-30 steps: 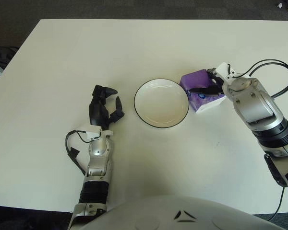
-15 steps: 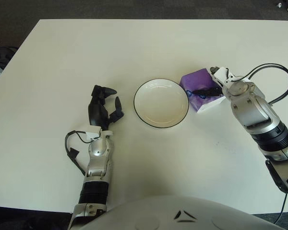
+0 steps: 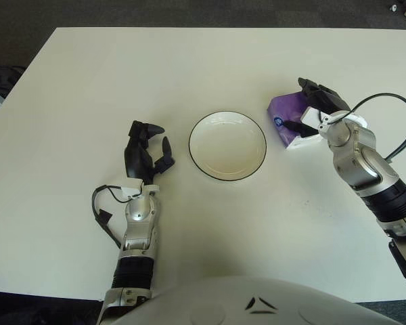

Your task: Put the tissue paper into the plate.

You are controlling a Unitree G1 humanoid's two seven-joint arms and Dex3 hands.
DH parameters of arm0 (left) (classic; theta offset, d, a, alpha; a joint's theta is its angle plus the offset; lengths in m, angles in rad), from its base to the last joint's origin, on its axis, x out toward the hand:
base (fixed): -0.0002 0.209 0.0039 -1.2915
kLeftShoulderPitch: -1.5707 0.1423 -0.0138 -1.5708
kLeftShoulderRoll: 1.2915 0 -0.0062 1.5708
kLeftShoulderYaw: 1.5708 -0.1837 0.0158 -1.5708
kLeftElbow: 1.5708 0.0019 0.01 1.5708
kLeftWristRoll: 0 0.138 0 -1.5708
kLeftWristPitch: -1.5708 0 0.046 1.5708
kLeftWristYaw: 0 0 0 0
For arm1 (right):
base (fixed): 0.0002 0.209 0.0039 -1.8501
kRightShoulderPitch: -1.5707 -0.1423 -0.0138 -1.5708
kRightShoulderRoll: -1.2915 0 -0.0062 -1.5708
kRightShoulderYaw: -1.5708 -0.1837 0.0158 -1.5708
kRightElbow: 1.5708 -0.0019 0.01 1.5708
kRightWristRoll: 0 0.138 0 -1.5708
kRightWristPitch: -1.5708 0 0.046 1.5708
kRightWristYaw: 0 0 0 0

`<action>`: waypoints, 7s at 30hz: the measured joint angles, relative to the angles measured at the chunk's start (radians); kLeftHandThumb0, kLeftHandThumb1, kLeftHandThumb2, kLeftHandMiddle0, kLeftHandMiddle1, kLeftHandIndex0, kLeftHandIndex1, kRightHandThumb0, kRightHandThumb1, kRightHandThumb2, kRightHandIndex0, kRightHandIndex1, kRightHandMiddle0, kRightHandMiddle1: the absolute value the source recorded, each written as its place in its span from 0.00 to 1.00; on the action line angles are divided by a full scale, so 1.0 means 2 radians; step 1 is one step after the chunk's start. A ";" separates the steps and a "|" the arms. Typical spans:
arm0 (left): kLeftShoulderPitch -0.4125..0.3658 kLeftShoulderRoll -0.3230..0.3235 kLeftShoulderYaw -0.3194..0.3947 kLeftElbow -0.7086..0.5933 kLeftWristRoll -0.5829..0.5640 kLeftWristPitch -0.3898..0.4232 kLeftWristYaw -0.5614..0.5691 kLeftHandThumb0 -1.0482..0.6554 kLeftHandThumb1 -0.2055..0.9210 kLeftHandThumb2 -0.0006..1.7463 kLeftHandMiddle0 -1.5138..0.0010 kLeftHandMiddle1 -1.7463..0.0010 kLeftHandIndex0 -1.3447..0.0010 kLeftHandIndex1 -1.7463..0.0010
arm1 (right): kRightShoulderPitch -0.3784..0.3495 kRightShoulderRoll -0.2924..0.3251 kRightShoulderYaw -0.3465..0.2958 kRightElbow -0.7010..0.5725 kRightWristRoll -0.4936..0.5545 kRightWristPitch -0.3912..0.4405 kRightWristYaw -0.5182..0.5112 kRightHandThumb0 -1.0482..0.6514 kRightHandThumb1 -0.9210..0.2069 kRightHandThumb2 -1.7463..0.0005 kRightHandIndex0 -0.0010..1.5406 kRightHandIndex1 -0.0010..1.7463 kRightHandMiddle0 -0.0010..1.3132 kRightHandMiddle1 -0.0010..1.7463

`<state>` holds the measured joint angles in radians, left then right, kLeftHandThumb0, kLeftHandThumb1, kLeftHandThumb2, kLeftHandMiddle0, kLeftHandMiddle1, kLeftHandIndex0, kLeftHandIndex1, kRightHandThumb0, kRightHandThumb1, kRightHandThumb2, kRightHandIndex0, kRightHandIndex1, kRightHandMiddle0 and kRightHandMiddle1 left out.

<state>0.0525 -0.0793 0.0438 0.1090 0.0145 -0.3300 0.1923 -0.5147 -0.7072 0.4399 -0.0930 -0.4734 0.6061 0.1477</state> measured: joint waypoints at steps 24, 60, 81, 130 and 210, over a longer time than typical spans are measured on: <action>0.001 -0.001 0.000 -0.001 0.000 0.000 0.001 0.37 0.62 0.63 0.58 0.17 0.65 0.00 | 0.012 0.029 -0.051 0.068 -0.066 -0.123 -0.022 0.38 0.63 0.39 0.00 0.00 0.00 0.31; 0.005 -0.001 0.000 -0.006 0.001 0.002 0.001 0.37 0.62 0.63 0.59 0.17 0.65 0.00 | 0.005 0.083 -0.109 0.060 -0.063 -0.081 0.057 0.25 0.59 0.46 0.00 0.00 0.00 0.29; 0.005 -0.001 0.000 -0.006 0.001 -0.001 0.001 0.37 0.63 0.63 0.59 0.17 0.66 0.00 | -0.003 0.084 -0.114 0.006 -0.068 -0.036 0.111 0.13 0.44 0.58 0.00 0.00 0.00 0.22; 0.004 -0.001 -0.001 -0.005 0.001 0.004 -0.001 0.37 0.61 0.64 0.58 0.16 0.65 0.00 | -0.003 0.070 -0.103 -0.067 -0.073 0.019 0.180 0.11 0.39 0.62 0.00 0.00 0.00 0.19; 0.031 -0.002 0.010 -0.027 0.008 0.005 0.001 0.37 0.62 0.63 0.57 0.16 0.65 0.00 | 0.004 0.156 -0.206 0.098 0.059 -0.155 0.035 0.61 0.74 0.11 0.47 0.97 0.46 1.00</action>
<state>0.1143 -0.0831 0.0632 0.0543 0.0303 -0.3205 0.1951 -0.5063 -0.3942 0.0282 0.1024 -0.3553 0.2965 0.2186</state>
